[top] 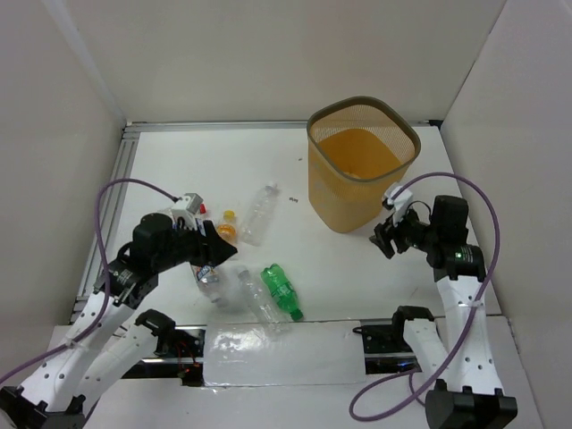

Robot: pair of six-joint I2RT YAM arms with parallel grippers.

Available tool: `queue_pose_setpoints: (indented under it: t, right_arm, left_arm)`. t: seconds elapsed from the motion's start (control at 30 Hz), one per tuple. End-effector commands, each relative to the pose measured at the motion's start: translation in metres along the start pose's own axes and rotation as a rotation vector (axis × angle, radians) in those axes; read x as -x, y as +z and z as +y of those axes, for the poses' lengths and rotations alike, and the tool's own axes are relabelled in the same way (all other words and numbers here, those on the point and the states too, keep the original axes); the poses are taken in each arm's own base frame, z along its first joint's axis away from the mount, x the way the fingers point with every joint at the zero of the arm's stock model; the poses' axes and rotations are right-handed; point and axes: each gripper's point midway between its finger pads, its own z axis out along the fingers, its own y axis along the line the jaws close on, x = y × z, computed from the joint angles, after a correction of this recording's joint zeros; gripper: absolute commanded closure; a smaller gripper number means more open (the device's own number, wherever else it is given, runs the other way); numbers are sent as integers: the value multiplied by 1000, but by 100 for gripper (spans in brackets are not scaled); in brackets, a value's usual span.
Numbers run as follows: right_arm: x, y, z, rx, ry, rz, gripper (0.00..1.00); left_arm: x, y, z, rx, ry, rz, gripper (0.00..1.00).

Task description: Put the plastic bottles in the bin

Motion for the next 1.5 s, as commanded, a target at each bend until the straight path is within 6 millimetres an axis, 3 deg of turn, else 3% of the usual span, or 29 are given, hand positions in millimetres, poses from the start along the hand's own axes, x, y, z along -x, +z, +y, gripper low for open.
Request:
queue_pose_setpoints:
  t: [0.0,0.07,0.2,0.43,0.57,0.6,0.67,0.7,0.73,0.77,0.8,0.9,0.93,1.0,1.03,1.1,1.27,1.37,1.4,1.47]
  right_arm:
    - [14,-5,47,220,-143,-78,28]
    - [6,1,63,287,-194,-63,26]
    - [-4,7,72,343,-299,-52,20]
    - [-37,28,71,429,-481,16,17]
    - [-54,44,87,476,-609,56,16]
    - [-65,48,102,515,-644,92,16]
    - [-61,58,113,502,-697,74,15]
    - [-60,60,136,550,-711,65,15]
    - [-65,66,138,523,-727,109,15]
    - [-59,75,145,502,-738,95,15]
    - [-60,76,167,534,-730,105,13]
    - [-42,90,173,508,-650,92,13]
    - [-21,92,173,494,-614,72,13]
    - [-15,104,177,490,-525,131,13]
    - [9,106,184,491,-447,109,13]
    - [8,118,189,498,-355,192,13]
    - [55,130,215,528,-173,154,13]
    - [67,134,224,560,-102,169,13]
    - [56,137,229,578,-80,215,13]
    - [55,139,238,611,-28,241,12]
  left_arm:
    - [-24,3,-6,-5,-58,82,33]
    - [-38,4,-1,19,-77,133,28]
    - [-61,7,7,64,-130,190,18]
    - [-71,12,16,148,-196,221,16]
    - [-77,17,18,170,-183,248,16]
    - [-75,18,18,185,-186,242,16]
    - [-81,20,15,189,-174,260,16]
    - [-81,20,15,202,-177,251,15]
    - [-87,21,12,199,-167,273,15]
    - [-91,23,11,210,-164,283,15]
    - [-91,24,11,230,-175,266,15]
    - [-102,28,2,250,-166,265,13]
    - [-111,27,-5,241,-141,287,12]
    - [-120,29,-8,262,-130,287,12]
    - [-124,30,-15,263,-130,267,11]
    - [-132,31,-15,286,-126,261,11]
    - [-135,32,-16,315,-170,186,10]
    - [-140,31,-11,305,-180,174,10]
    - [-137,31,-11,302,-183,162,10]
    - [-138,30,-11,295,-187,157,10]
